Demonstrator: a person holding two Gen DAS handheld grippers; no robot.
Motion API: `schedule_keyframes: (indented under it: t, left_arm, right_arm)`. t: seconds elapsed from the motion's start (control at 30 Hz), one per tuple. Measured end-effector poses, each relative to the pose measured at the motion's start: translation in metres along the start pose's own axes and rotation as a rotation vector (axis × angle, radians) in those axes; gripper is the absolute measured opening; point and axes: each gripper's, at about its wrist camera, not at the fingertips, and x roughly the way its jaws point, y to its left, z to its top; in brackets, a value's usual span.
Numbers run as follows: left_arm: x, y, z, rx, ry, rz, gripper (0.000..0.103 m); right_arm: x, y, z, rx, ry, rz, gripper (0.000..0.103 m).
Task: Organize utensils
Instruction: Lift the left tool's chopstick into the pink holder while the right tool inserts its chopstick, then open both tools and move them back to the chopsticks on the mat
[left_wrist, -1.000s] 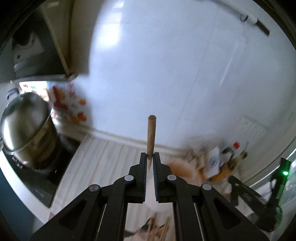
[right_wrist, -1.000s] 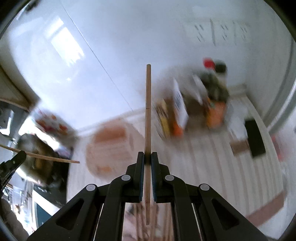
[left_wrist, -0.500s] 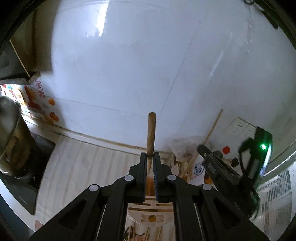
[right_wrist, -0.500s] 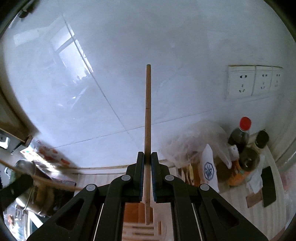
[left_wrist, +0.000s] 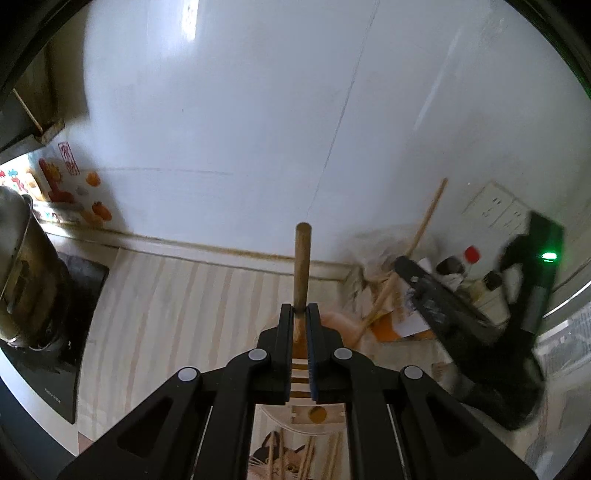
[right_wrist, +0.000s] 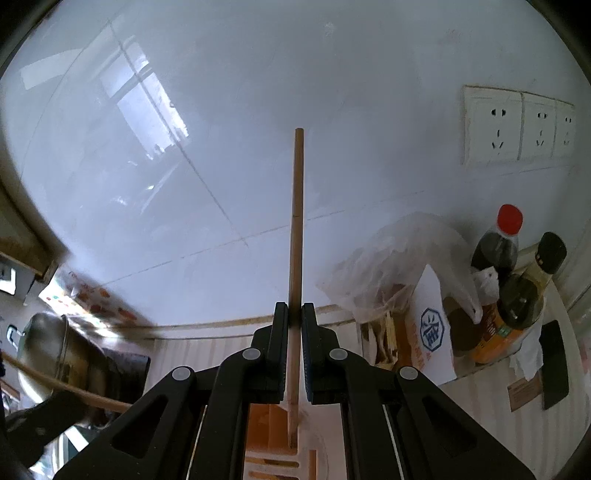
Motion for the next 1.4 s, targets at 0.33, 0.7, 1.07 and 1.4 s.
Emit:
schedule_keyframes:
  t: [0.33,0.7,1.07,1.4]
  left_arm:
    - [0.037,0.019,-0.003,-0.032,0.094,-0.035,0.005]
    - [-0.017,0.024,-0.010,-0.035,-0.046,0.007,0.077]
    - [-0.030,0.043,-0.054,0.013,-0.089,0.145,0.103]
    - [0.039,0.057,-0.145,0.067,0.124,0.249,0.103]
  right_arm:
    - [0.005,0.005,-0.023,-0.062,0.085,0.079,0.008]
    - [-0.031,-0.001,-0.027,-0.046,0.114,0.116,0.045]
    - [-0.098,-0.040,-0.060,0.065,0.037,0.057,0.078]
    - [-0.098,-0.069,-0.141,0.065,0.122,-0.101,0.091]
